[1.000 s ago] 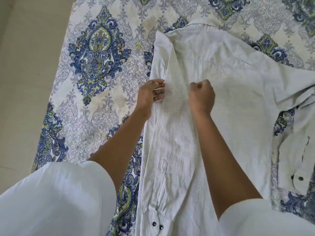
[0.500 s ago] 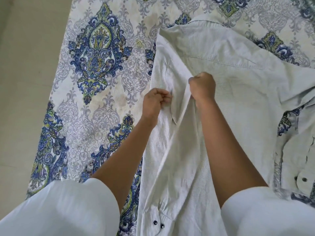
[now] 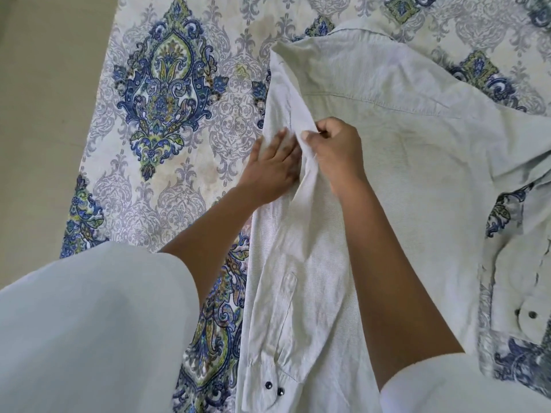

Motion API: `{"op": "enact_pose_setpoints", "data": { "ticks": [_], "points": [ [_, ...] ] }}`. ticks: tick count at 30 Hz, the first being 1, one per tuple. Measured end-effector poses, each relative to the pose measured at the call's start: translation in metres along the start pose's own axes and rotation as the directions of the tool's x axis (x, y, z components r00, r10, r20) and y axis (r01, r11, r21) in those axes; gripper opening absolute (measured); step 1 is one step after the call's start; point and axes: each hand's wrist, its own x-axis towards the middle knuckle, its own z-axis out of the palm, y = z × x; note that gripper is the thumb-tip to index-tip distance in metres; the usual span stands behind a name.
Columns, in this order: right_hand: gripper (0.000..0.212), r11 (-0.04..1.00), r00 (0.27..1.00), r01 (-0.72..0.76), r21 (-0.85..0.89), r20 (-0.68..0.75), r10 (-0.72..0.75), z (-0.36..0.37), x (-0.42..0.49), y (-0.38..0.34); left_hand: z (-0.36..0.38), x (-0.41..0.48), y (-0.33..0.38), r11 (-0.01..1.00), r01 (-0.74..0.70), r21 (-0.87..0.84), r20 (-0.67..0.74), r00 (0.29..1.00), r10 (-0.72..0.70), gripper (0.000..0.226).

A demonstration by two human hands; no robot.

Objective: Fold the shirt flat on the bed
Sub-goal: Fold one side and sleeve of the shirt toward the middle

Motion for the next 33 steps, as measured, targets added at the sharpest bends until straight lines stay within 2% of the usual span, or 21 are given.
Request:
{"op": "enact_pose_setpoints", "data": {
  "ticks": [1, 2, 3, 4, 5, 6, 7, 8, 9, 11, 12, 13, 14, 17, 19, 21, 23, 27, 29, 31, 33],
  "points": [
    [0.013, 1.0, 0.999, 0.005, -0.02, 0.037, -0.005, 0.005, -0.002, -0.002, -0.005, 0.002, -0.001, 0.983, 0.036, -0.179, -0.016, 0.999, -0.039, 0.051],
    [0.012, 0.999, 0.996, 0.013, -0.039, 0.09, -0.01, 0.009, -0.007, -0.005, -0.013, 0.002, -0.002, 0.89, 0.067, -0.452, -0.096, 0.988, -0.123, 0.045],
    [0.01, 0.999, 0.989, 0.013, -0.04, 0.15, -0.007, 0.015, -0.012, -0.006, -0.024, 0.001, -0.004, 0.673, 0.102, -0.733, -0.128, 0.95, -0.283, 0.034],
    [0.01, 1.0, 0.975, -0.004, -0.015, 0.22, 0.007, 0.019, -0.017, -0.006, -0.035, 0.0, -0.007, 0.365, 0.119, -0.923, -0.054, 0.901, -0.43, 0.026],
    [0.01, 0.999, 0.955, -0.041, 0.033, 0.297, 0.029, 0.023, -0.022, -0.005, -0.044, 0.002, -0.011, 0.131, 0.128, -0.983, 0.039, 0.846, -0.532, 0.027],
    [0.011, 0.993, 0.93, -0.086, 0.084, 0.365, 0.05, 0.025, -0.027, -0.002, -0.052, 0.005, -0.015, -0.015, 0.142, -0.99, 0.125, 0.81, -0.573, 0.033],
    [0.012, 0.983, 0.911, -0.128, 0.128, 0.406, 0.066, 0.027, -0.031, 0.002, -0.06, 0.008, -0.019, -0.123, 0.154, -0.98, 0.196, 0.801, -0.565, 0.039],
    [0.014, 0.978, 0.914, -0.147, 0.149, 0.398, 0.077, 0.027, -0.033, 0.007, -0.066, 0.01, -0.021, -0.183, 0.16, -0.97, 0.234, 0.818, -0.525, 0.047],
    [0.016, 0.98, 0.942, -0.141, 0.139, 0.324, 0.09, 0.026, -0.035, 0.011, -0.069, 0.013, -0.025, -0.184, 0.193, -0.964, 0.259, 0.843, -0.471, 0.054],
    [0.02, 0.988, 0.988, -0.151, 0.001, 0.0, 0.151, 0.019, -0.035, 0.019, -0.073, 0.023, -0.032, -0.078, 0.277, -0.958, 0.285, 0.873, -0.397, 0.05],
    [0.022, 0.977, 0.968, -0.195, -0.082, -0.176, 0.179, 0.012, -0.035, 0.023, -0.074, 0.029, -0.036, -0.017, 0.312, -0.95, 0.292, 0.865, -0.408, 0.039],
    [0.024, 0.959, 0.94, -0.245, -0.139, -0.277, 0.2, 0.005, -0.034, 0.028, -0.073, 0.035, -0.041, 0.021, 0.339, -0.941, 0.297, 0.852, -0.43, 0.034],
    [0.025, 0.944, 0.93, -0.29, -0.156, -0.28, 0.239, -0.001, -0.03, 0.034, -0.073, 0.042, -0.044, 0.024, 0.345, -0.938, 0.298, 0.842, -0.449, 0.037],
    [0.021, 0.907, 0.907, -0.42, 0.029, -0.037, 0.42, -0.007, -0.018, 0.044, -0.08, 0.059, -0.045, -0.023, 0.316, -0.949, 0.291, 0.842, -0.454, 0.035],
    [0.017, 0.816, 0.844, -0.536, 0.216, 0.129, 0.521, -0.011, -0.013, 0.039, -0.084, 0.068, -0.045, -0.061, 0.296, -0.953, 0.293, 0.856, -0.426, 0.027],
    [0.015, 0.726, 0.794, -0.607, 0.323, 0.26, 0.549, -0.015, -0.006, 0.038, -0.087, 0.075, -0.047, -0.112, 0.29, -0.95, 0.31, 0.857, -0.411, 0.021],
    [0.018, 0.689, 0.743, -0.667, 0.283, 0.324, 0.586, -0.016, 0.001, 0.042, -0.089, 0.08, -0.05, -0.15, 0.292, -0.945, 0.328, 0.852, -0.407, 0.019],
    [0.038, 0.683, 0.589, -0.731, 0.008, 0.513, 0.624, -0.02, 0.0, 0.049, -0.086, 0.083, -0.057, -0.214, 0.293, -0.932, 0.357, 0.845, -0.397, 0.017],
    [0.037, 0.695, 0.604, -0.717, 0.056, 0.547, 0.579, -0.021, -0.004, 0.053, -0.081, 0.084, -0.057, -0.223, 0.3, -0.928, 0.367, 0.841, -0.398, 0.018],
    [0.033, 0.68, 0.681, -0.695, 0.236, 0.521, 0.515, -0.02, -0.008, 0.054, -0.077, 0.086, -0.057, -0.248, 0.287, -0.925, 0.367, 0.839, -0.4, 0.017],
    [0.026, 0.673, 0.733, -0.661, 0.333, 0.479, 0.483, -0.016, -0.012, 0.052, -0.077, 0.087, -0.056, -0.26, 0.282, -0.924, 0.37, 0.834, -0.41, 0.017]
  ]
}}
